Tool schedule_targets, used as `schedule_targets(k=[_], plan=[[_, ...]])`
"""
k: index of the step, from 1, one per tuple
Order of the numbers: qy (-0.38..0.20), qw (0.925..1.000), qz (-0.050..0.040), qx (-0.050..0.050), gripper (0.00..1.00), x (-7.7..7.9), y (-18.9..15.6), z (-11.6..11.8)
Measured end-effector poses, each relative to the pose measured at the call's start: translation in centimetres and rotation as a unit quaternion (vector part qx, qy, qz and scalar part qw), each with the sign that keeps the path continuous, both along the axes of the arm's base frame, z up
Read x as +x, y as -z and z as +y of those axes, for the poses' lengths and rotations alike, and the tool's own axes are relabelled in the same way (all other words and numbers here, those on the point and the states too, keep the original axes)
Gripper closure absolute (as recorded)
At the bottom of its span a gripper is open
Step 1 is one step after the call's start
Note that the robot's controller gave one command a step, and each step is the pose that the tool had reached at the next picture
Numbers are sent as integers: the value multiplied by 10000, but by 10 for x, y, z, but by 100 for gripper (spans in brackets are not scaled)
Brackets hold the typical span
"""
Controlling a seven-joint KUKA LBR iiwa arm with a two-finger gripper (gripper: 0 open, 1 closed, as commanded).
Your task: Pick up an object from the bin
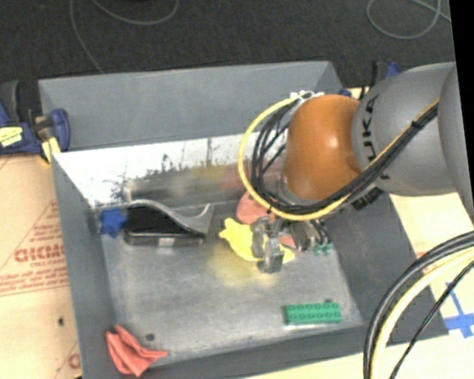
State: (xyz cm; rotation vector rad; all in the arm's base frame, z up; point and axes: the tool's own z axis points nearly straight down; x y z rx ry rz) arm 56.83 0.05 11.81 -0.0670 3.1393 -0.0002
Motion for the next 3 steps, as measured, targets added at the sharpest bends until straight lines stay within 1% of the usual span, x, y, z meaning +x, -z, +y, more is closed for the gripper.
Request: schedule_targets(k=[1, 2, 3], plan=[[-78, 10000, -4, -4, 100, 5, -11, 1], [-175, 9998, -18, -3, 100, 12, -47, 16], [-175, 9998, -18, -2, 100, 12, -47, 16]])
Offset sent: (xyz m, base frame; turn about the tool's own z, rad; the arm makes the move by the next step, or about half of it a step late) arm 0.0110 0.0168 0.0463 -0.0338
